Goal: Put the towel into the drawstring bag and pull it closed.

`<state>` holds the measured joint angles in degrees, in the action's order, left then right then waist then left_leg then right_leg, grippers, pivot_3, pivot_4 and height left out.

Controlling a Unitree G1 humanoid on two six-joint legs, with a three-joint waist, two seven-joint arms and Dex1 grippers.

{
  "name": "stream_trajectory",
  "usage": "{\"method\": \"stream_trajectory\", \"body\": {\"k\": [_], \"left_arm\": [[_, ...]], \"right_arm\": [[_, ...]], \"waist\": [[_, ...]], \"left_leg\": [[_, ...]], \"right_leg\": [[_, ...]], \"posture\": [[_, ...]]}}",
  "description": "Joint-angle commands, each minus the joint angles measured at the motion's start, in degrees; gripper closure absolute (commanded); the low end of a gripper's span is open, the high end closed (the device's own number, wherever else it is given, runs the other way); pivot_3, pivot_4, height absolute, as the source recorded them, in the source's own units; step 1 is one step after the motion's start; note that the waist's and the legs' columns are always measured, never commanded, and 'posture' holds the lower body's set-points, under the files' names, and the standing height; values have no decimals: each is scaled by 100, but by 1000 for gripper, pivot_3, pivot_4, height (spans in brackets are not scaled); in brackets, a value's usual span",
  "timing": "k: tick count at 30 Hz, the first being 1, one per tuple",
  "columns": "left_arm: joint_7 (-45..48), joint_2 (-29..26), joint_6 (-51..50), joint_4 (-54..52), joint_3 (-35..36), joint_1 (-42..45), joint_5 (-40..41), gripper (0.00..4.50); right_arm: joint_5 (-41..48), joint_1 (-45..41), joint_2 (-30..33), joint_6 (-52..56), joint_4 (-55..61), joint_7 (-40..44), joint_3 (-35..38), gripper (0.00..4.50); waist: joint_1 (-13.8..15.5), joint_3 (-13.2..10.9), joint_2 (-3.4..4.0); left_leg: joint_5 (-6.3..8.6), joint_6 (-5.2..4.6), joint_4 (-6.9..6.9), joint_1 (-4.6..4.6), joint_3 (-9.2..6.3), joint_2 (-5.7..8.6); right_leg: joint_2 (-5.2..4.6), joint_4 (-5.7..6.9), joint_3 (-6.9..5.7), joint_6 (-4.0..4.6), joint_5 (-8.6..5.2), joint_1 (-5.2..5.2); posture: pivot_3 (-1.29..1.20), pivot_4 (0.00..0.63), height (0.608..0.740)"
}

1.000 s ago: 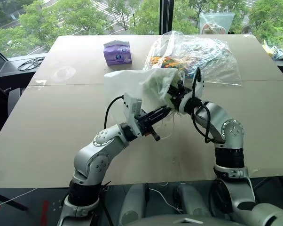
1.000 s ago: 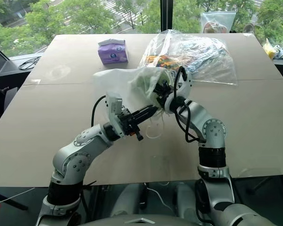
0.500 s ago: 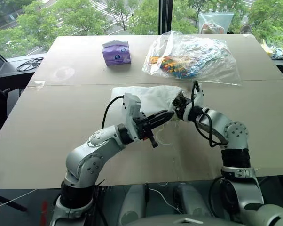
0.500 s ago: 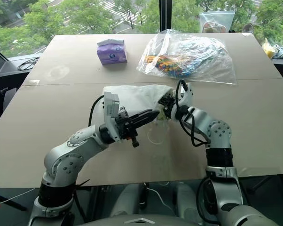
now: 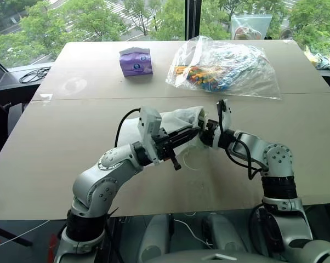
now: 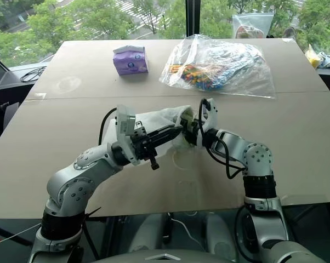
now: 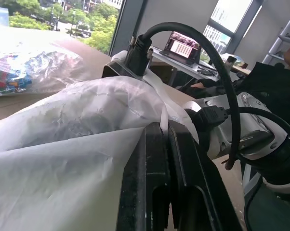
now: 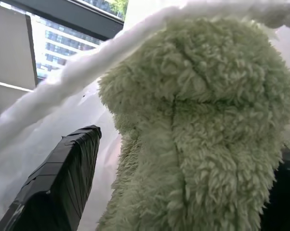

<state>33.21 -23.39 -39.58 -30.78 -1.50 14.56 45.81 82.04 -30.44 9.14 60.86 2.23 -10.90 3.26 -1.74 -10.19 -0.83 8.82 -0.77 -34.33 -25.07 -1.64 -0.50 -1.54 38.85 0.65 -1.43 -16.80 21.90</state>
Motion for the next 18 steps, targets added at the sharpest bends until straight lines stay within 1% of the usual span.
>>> {"method": "stream_trajectory", "body": {"k": [1,3,6,8,10,12,13,18], "left_arm": [[43,-33,256,-82,164,41,-91,4500],[100,-55,362,-5,284,26,-122,4500],[206,-118,439,51,407,-17,-102,4500],[280,-155,495,93,451,-16,-108,4500],[349,-150,551,117,442,18,-107,4500],[370,-131,580,122,404,45,-120,4500],[369,-121,583,121,390,50,-128,4500],[380,-64,562,71,314,30,-97,4500]], "right_arm": [[-363,-54,348,133,347,572,-76,61],[-449,-97,684,195,309,931,68,61],[-501,-150,973,222,283,1308,223,61],[-550,-171,1063,212,253,1473,295,61],[-611,-155,1019,224,288,1553,259,61],[-645,-116,903,245,348,1564,208,559],[-662,-103,847,254,365,1562,204,876],[-541,-20,541,365,486,1459,197,3147]], "waist": [[2,0,0],[9,-1,-1],[26,-3,-4],[17,-3,-5],[17,-3,-5],[13,-4,-6],[13,-5,-6],[17,-6,-8]], "left_leg": [[0,0,0,0,0,0],[0,0,0,0,1,0],[0,0,0,0,1,0],[0,0,1,0,2,-1],[1,0,2,1,1,-2],[1,1,2,1,1,-4],[1,1,2,0,2,-4],[1,1,1,0,3,-4]], "right_leg": [[0,0,0,0,0,0],[0,-2,0,0,0,0],[0,-3,0,-1,-1,0],[1,-2,2,-1,-1,0],[3,-2,1,-1,-1,1],[6,-2,2,-1,-1,1],[6,-2,3,-1,-1,1],[4,-2,4,-2,0,1]], "posture": [[0,150,740],[0,150,740],[0,150,740],[0,150,740],[0,150,740],[0,150,740],[0,150,740],[0,150,740]]}}
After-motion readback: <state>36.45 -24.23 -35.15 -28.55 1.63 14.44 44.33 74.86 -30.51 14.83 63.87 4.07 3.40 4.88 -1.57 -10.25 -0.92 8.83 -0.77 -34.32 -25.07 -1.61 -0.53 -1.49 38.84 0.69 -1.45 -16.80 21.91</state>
